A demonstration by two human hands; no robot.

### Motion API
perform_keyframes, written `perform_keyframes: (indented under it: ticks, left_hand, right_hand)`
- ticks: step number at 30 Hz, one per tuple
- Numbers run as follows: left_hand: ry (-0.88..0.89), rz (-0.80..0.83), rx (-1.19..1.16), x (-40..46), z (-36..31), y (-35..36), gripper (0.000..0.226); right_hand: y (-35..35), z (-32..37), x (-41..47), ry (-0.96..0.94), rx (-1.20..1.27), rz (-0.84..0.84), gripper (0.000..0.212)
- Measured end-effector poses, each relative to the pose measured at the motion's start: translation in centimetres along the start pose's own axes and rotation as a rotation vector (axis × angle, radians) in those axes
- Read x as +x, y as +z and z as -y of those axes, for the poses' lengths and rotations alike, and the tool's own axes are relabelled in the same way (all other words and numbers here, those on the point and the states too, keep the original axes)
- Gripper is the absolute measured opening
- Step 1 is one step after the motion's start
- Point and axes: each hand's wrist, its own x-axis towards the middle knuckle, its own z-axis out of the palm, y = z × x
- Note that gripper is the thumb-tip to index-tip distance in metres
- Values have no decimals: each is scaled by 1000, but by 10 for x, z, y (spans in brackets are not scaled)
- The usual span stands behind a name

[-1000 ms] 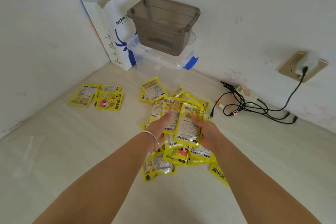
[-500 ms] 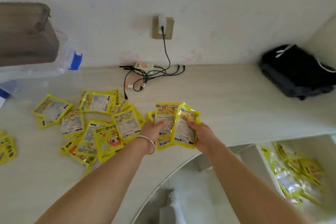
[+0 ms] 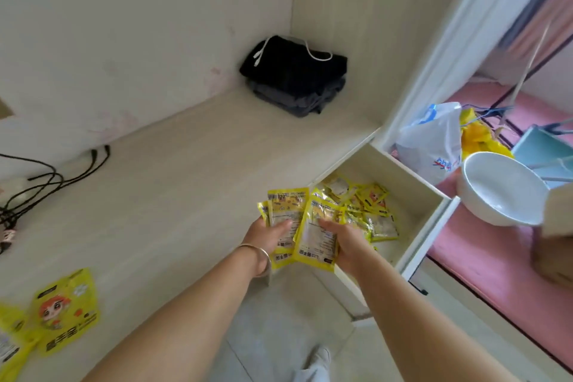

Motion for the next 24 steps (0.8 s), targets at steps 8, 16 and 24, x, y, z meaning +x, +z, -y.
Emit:
perform_keyframes:
  ticks: [8, 16, 24]
  left_hand:
    - [-144, 43, 89, 70, -3, 131, 96]
    - [-278, 2, 223, 138, 13, 174, 90]
    - [-393, 37, 401, 202, 32, 177, 76]
  right_hand:
    - [-110, 37, 53, 96, 98, -172, 51]
    - [-151, 41, 114, 242, 148, -367, 47]
    - [-156, 23, 166, 345, 26, -476, 33]
